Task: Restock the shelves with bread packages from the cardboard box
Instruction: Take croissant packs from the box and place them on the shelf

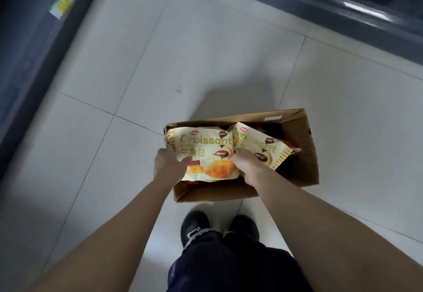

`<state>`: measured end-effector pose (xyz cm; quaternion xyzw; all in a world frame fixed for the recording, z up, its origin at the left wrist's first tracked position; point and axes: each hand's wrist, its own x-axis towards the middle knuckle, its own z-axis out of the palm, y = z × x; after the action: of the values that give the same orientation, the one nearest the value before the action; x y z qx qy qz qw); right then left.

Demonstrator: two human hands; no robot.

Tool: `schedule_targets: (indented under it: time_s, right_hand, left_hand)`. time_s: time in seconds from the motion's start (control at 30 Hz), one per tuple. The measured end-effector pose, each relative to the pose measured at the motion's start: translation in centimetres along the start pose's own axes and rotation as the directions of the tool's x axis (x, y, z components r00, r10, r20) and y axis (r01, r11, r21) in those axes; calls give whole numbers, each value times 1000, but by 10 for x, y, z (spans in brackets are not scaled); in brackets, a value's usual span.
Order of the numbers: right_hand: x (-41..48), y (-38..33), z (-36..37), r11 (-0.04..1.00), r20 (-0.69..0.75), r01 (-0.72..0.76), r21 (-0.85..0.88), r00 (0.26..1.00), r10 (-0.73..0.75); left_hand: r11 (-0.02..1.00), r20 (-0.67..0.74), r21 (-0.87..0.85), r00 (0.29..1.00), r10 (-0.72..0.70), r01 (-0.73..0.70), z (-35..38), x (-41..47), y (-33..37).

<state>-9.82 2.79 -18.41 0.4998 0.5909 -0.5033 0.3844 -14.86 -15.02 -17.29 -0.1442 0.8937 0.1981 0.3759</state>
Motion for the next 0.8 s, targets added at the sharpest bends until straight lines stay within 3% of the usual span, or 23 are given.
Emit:
schedule_targets:
  time_s: [0.2, 0.33, 0.43, 0.8]
  right_hand:
    - [-25, -6, -4, 992, -102, 122, 10, 987, -121]
    - [-75, -27, -17, 980, -142, 173, 92, 977, -160]
    - [-125, -51, -26, 967, -171, 248, 55, 957, -235]
    - [-321, -135, -42, 889, -153, 456, -41, 877, -456]
  left_hand:
    - [913, 146, -386, 986, -79, 131, -19, -8, 1]
    - [857, 155, -502, 987, -42, 115, -60, -43, 14]
    - [833, 151, -542, 988, -36, 113, -100, -74, 23]
    - [687, -94, -727, 991, -96, -3, -255, -212, 48]
